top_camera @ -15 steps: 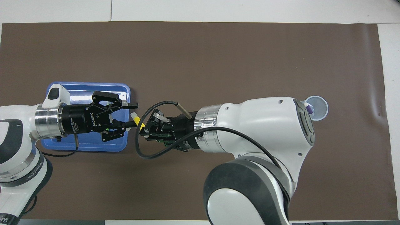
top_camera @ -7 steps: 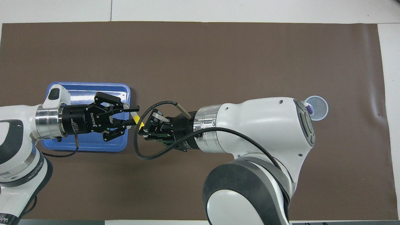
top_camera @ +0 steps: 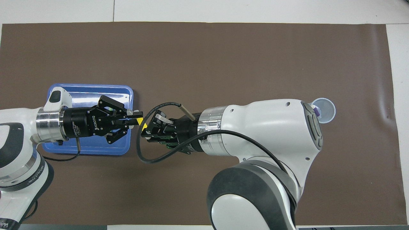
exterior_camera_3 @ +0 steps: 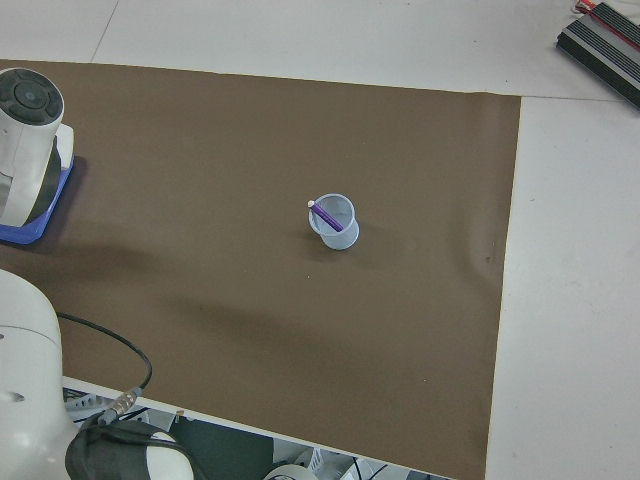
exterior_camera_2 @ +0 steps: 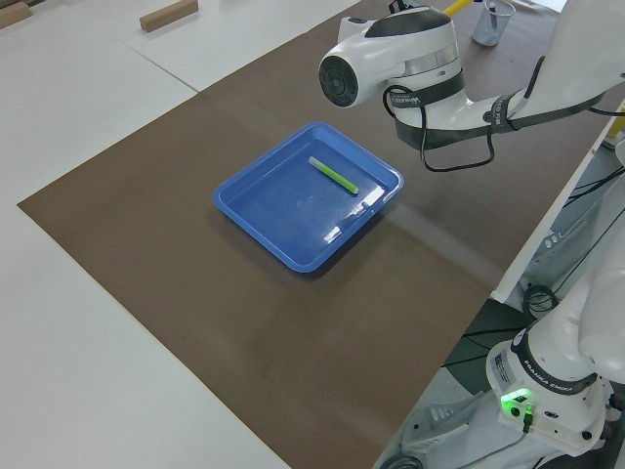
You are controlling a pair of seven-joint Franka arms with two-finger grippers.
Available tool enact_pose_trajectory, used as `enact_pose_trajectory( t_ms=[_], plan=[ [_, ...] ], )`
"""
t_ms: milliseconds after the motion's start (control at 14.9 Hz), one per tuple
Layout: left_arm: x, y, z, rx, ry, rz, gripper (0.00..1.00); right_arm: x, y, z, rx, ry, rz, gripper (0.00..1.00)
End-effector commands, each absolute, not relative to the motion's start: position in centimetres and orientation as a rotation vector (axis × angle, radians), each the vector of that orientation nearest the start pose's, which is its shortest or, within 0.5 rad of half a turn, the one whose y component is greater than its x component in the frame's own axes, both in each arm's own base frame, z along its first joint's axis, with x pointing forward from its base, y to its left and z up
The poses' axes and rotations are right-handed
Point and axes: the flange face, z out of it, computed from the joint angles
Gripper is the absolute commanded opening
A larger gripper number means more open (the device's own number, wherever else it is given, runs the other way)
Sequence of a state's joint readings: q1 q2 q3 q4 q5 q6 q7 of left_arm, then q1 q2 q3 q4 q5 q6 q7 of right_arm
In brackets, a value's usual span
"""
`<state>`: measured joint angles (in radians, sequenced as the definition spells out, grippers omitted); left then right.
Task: Right arm passes pens to left for tray arrangement
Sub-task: 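Close the left gripper on the yellow pen and open the right gripper, then lower the yellow pen into the tray while the right gripper withdraws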
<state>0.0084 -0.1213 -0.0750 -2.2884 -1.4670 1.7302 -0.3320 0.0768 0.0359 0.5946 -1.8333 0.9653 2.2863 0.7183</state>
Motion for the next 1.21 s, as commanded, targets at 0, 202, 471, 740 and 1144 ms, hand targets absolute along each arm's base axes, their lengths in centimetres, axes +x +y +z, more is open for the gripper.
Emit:
enact_pose_trajectory(
  t_ms=[0,202,471,740,1144],
  plan=[
    [47.7,-11.1,44.8,1.583,0.82,-0.633,0.0,46.8,39.4,55.9,-2.154,0.612,0.325,0.88],
    [47.7,-11.1,44.8,1.581,0.828,-0.637,0.0,46.9,38.9,56.0,-2.206,0.584,0.283,1.0],
    [48.2,-10.9,44.8,1.602,0.846,-0.628,0.0,49.0,34.4,55.5,-2.391,0.546,0.195,1.0],
    [50.5,-10.9,45.7,1.819,0.79,-0.601,0.0,52.0,27.3,55.0,-2.614,0.501,0.026,1.0],
    [54.3,-12.2,45.9,2.287,0.614,-0.548,0.0,54.8,18.3,53.7,-2.895,0.44,-0.141,1.0]
  ],
)
